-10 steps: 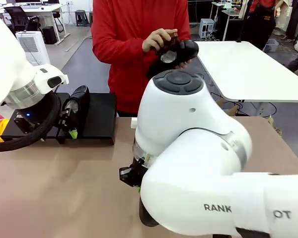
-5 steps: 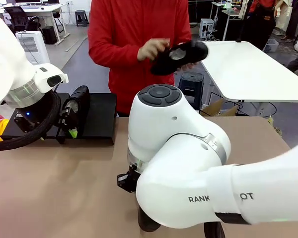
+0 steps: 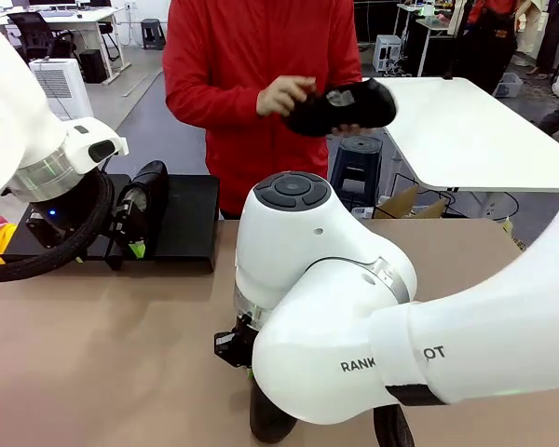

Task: Organize the shoes by placing them on the stand.
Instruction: Pick up one Shoe and place it in the middle of the table.

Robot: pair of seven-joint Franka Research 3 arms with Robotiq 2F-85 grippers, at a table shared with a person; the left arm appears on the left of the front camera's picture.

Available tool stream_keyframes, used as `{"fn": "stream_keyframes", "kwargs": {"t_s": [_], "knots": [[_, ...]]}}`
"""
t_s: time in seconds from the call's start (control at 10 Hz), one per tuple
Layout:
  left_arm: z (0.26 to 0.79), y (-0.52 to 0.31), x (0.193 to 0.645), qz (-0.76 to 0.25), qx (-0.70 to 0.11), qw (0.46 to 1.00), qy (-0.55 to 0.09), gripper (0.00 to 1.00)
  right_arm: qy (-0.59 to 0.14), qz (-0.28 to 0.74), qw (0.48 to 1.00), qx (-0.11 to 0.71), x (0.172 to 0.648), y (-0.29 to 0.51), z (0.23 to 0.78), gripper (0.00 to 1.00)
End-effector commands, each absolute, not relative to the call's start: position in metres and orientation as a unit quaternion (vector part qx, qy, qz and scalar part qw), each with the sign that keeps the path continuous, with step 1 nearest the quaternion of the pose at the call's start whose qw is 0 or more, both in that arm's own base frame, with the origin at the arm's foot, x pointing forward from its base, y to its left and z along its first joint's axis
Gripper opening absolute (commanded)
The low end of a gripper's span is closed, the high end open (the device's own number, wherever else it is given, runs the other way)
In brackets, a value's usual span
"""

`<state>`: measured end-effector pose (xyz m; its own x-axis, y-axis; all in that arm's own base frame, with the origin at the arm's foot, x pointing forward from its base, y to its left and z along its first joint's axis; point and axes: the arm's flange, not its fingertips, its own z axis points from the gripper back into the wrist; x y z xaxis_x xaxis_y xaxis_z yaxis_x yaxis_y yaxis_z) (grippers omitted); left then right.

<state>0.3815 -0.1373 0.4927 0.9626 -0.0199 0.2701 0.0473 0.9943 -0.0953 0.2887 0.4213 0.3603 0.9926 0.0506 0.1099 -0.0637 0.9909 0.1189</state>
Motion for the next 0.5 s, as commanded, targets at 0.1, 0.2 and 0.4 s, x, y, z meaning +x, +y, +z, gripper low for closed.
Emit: {"fn": "stream_keyframes", "kwargs": {"t_s": [0.1, 0.2, 0.4], "knots": [[0.493, -0.135, 0.383, -0.021, -0.047, 0.989, -0.136, 0.99, -0.071, 0.019, 0.995, 0.07, 0.292, 0.431, 0.368, 0.7], [0.493, -0.135, 0.383, -0.021, -0.047, 0.989, -0.136, 0.99, -0.07, 0.016, 0.995, 0.075, 0.292, 0.429, 0.372, 0.88], [0.493, -0.135, 0.383, -0.021, -0.047, 0.989, -0.136, 0.99, -0.053, 0.012, 0.994, 0.093, 0.284, 0.424, 0.386, 1.0]]}}
